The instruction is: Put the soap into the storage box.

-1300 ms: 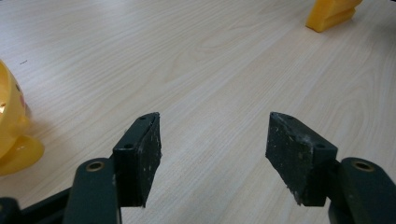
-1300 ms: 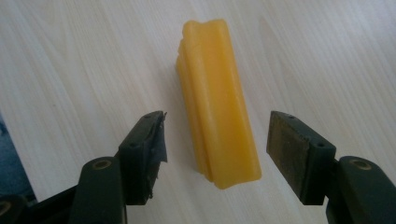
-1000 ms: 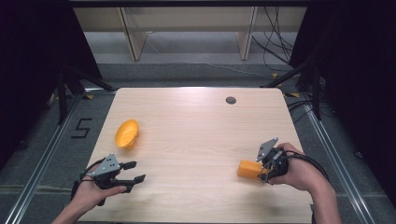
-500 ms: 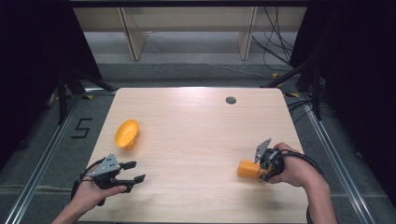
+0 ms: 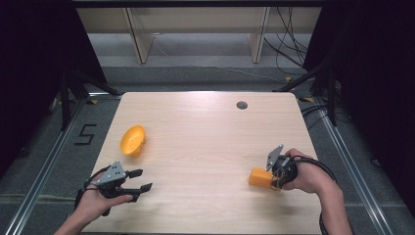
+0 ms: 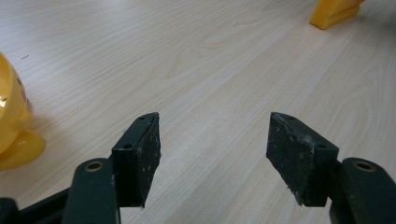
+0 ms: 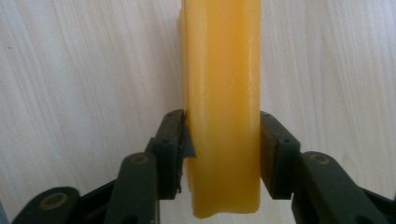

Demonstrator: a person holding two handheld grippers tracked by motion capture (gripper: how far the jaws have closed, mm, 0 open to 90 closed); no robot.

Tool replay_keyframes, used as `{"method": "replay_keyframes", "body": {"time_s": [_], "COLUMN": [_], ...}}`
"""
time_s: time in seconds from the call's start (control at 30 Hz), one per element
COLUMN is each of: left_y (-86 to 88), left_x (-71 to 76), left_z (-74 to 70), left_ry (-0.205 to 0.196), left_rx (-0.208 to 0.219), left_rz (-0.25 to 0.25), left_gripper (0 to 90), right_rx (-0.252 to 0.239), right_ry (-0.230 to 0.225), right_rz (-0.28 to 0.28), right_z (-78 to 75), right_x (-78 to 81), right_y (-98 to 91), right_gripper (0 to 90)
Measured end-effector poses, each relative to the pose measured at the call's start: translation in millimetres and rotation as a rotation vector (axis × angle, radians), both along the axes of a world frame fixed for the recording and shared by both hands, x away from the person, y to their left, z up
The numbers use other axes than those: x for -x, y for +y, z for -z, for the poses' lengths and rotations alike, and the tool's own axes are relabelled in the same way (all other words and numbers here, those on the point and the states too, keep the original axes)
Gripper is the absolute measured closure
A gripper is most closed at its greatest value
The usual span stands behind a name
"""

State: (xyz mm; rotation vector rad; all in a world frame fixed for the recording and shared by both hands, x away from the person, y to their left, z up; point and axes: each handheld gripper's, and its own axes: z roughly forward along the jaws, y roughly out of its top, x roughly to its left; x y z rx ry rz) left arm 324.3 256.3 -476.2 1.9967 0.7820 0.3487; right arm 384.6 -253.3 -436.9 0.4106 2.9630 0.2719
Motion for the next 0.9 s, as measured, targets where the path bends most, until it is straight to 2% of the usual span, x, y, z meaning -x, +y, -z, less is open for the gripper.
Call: {"method": "replay_keyframes", "body": {"time_s": [0.27, 0.3, 0.47, 0.5, 0.6, 0.77, 0.8, 0.83, 0.87, 0.9], "left_y": [-0.6, -0.6, -0.5, -0.4, -0.4, -1.2, -0.4, -0.7, -1.1, -1.1], "left_x": [0.1, 0.1, 0.1, 0.2, 0.3, 1.1, -0.2, 0.0, 0.3, 0.3], "left_z": [0.3, 0.3, 0.3, 0.3, 0.1, 0.7, 0.2, 0.2, 0.3, 0.3], "left_ry": [0.0, 0.0, 0.0, 0.0, -0.001, 0.01, -0.001, -0.004, -0.006, -0.006], "left_rx": [0.006, 0.006, 0.006, 0.004, 0.003, 0.013, 0.004, 0.006, 0.008, 0.008], "left_rz": [0.004, 0.004, 0.003, 0.005, 0.006, -0.001, 0.019, 0.018, 0.016, 0.016], "left_gripper": [34.4, 34.3, 34.4, 34.4, 34.4, 34.3, 34.3, 34.3, 34.2, 34.2], "right_rx": [-0.002, -0.006, -0.001, 0.001, 0.004, 0.017, 0.017, 0.025, 0.02, 0.009], "right_ry": [-0.012, -0.004, -0.032, -0.029, -0.034, -0.005, 0.002, 0.004, 0.021, -0.003], "right_rz": [-0.008, -0.023, -0.057, -0.043, -0.052, -0.062, -0.06, -0.034, -0.031, -0.078], "right_z": [-0.6, -0.8, -1.7, -1.9, -2.4, -7.7, -8.4, -9.4, -10.2, -10.0], "right_x": [2.9, 2.6, 5.4, 6.6, 6.6, 10.8, 11.7, 13.6, 14.8, 12.6], "right_y": [0.7, 0.7, 1.7, 2.0, 2.8, 7.3, 8.1, 8.9, 9.7, 10.2], "right_gripper": [60.3, 61.1, 61.9, 61.9, 62.0, 62.1, 62.1, 62.2, 62.1, 62.2]}}
